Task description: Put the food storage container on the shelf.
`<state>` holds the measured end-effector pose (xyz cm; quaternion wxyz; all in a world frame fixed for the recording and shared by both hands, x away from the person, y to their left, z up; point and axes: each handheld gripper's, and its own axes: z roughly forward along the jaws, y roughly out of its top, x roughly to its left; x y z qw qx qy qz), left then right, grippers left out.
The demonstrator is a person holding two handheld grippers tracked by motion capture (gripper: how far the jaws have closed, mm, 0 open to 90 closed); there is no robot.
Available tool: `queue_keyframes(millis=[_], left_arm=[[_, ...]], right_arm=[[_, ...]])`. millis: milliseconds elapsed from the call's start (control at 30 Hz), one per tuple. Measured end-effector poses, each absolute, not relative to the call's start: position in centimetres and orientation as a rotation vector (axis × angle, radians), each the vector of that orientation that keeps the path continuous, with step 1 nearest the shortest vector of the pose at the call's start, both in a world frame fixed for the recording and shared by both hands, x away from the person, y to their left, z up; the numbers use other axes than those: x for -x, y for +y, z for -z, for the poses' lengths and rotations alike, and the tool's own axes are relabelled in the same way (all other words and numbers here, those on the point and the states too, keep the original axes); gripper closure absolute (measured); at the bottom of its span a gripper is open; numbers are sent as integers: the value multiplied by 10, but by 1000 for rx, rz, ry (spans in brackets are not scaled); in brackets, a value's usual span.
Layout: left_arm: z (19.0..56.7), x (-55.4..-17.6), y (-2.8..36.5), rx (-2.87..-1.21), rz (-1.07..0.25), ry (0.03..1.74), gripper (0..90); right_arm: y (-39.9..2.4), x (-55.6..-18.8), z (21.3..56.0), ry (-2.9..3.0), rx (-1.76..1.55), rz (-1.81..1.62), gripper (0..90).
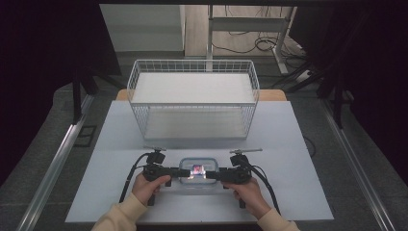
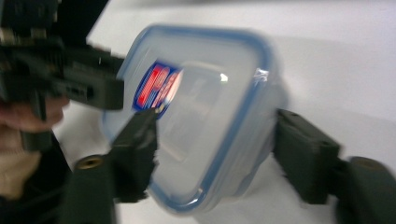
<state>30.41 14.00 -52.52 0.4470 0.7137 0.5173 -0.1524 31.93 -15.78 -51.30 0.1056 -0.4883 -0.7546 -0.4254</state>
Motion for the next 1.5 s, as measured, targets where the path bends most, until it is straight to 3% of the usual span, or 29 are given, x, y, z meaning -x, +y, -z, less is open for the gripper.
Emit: queue_keyframes(millis=[367,1500], left_arm=[[521,-293,139,-1737,332,1292,459],[508,-289,140,-1730,266,1283,469]], right_arm=[[-162,-310,510,-2209,1444,1307,447],[-158,-305,497,-2315,1386,1366,470]])
